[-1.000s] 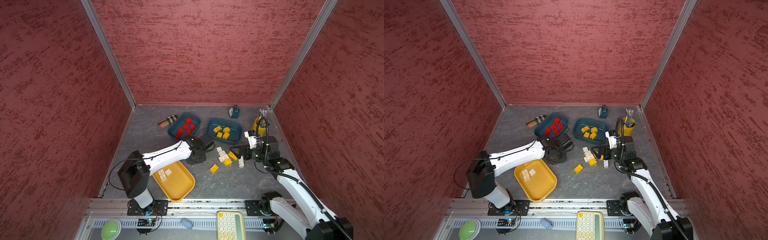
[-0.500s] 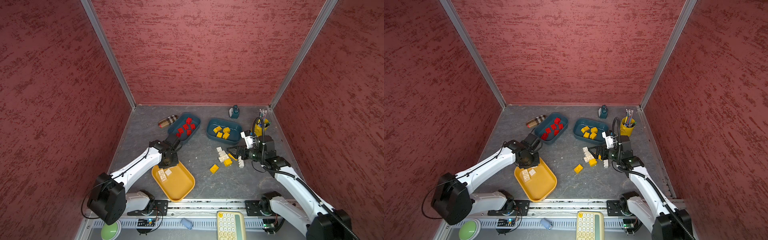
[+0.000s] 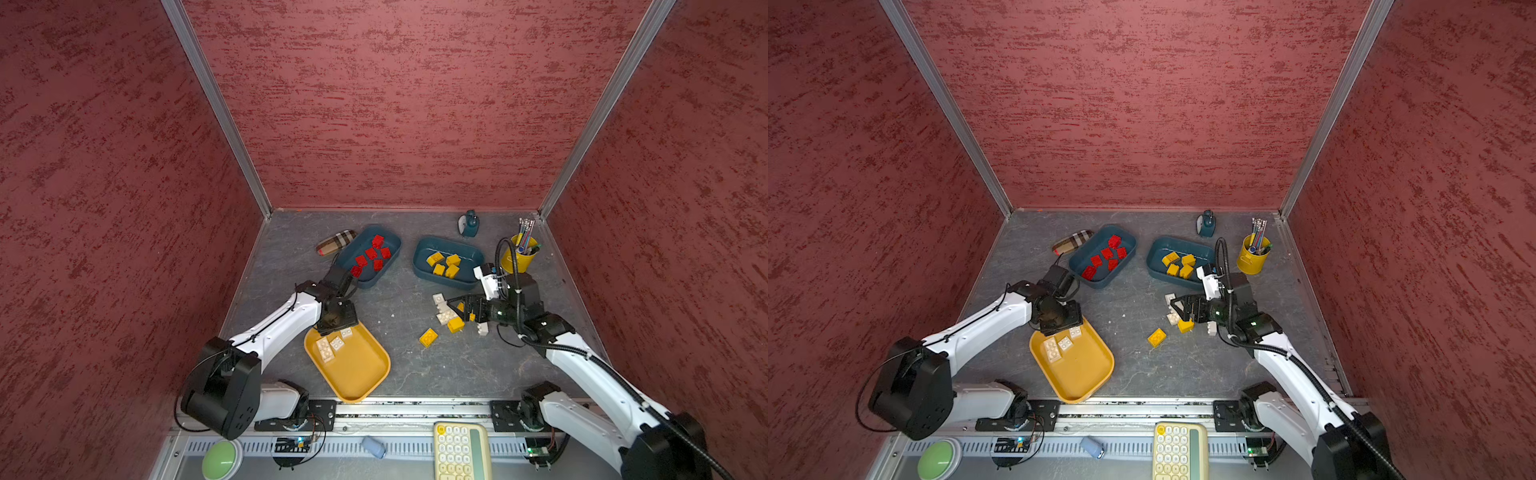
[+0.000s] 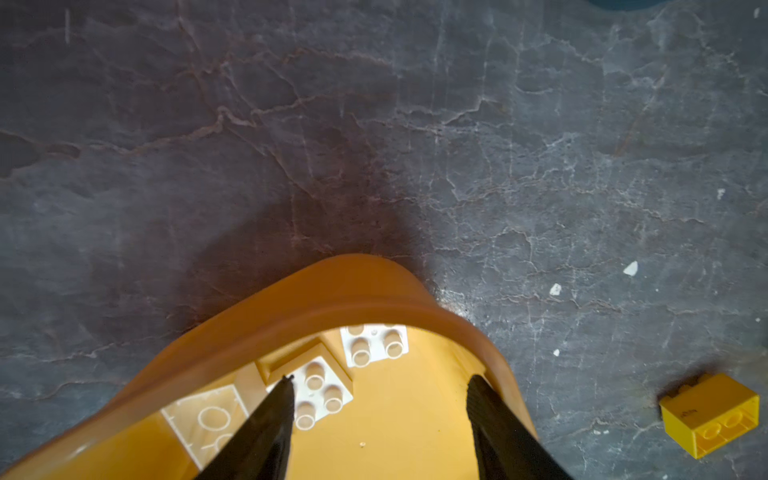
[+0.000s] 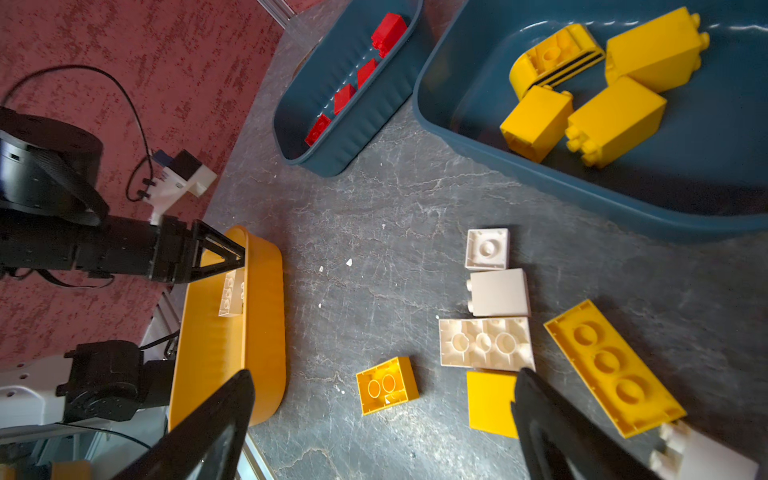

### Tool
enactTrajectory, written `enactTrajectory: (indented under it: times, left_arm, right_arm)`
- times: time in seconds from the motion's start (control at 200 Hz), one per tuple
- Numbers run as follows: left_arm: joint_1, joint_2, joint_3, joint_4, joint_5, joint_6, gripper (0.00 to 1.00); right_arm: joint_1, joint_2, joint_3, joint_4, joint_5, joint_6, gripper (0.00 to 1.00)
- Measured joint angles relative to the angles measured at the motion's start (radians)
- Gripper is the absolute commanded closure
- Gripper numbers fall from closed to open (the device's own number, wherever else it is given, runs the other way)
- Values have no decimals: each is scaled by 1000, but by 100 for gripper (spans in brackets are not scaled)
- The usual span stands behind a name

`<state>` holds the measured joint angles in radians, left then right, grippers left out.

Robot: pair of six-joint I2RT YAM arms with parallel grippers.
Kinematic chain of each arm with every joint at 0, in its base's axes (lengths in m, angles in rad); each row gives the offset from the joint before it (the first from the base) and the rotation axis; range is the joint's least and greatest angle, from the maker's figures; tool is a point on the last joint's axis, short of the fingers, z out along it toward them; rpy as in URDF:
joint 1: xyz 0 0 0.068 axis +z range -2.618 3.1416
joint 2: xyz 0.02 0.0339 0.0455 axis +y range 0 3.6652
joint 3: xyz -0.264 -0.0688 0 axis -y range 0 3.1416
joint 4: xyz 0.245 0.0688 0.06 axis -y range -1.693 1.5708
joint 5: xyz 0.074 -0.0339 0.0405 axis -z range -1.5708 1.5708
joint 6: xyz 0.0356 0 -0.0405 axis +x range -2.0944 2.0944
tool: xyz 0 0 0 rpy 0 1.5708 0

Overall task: Sort the legos into containers by color
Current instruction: 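Lift the left gripper from the tray while the right gripper grasps a yellow brick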

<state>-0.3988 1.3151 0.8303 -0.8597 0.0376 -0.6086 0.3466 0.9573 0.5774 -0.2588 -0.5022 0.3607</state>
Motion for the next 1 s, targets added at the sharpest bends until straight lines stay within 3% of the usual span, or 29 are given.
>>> enactTrajectory:
  times: [0.326, 0.556, 0.752, 1.002]
  left_arm:
    - [68, -89, 144, -3, 123, 74, 10]
    - [108, -92, 172, 0, 210, 136, 0]
    - [144, -114, 174, 21, 277, 181, 1]
    - [180, -154, 161, 63, 345, 215, 1]
  right_arm:
    - [201, 72, 41, -60, 202, 92, 14]
    - [418, 195, 128, -140, 396, 341, 17]
    - [560, 316, 209, -202, 518, 586, 22]
    - [586, 459, 233, -246, 583, 771, 31]
